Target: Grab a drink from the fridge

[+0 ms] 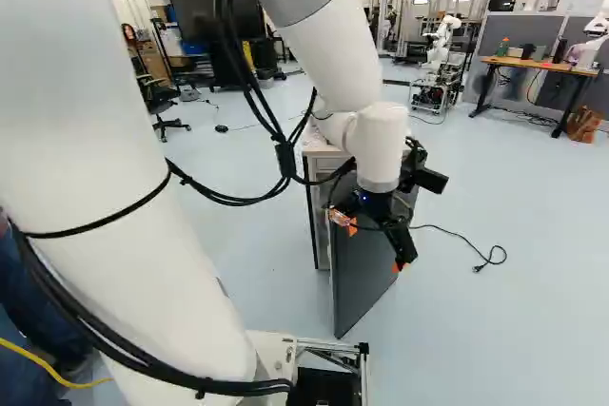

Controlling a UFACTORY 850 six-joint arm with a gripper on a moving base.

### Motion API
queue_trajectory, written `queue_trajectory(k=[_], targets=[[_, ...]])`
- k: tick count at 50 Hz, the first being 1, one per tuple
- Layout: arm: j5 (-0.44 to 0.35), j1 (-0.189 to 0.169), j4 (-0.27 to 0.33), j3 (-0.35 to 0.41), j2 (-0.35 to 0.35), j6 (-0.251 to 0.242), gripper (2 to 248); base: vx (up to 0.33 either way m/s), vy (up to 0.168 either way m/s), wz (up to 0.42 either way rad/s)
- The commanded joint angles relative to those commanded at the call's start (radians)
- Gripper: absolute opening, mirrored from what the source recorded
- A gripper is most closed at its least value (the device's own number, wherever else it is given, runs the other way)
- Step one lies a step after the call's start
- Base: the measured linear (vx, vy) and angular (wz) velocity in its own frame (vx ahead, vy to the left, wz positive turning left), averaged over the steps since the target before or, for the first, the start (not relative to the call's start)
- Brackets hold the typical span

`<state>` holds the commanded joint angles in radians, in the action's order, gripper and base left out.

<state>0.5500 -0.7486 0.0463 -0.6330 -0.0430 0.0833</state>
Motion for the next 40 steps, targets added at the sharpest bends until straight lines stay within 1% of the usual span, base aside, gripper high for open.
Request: queue_trajectory(k=[22,40], targets=[[-0.017,0.131,0.001,0.034,0.031,0.000,247,0.000,0.000,0.000],[-0.067,0.245,0.014,0.039,0.036,0.000,247,0.000,0.000,0.000]])
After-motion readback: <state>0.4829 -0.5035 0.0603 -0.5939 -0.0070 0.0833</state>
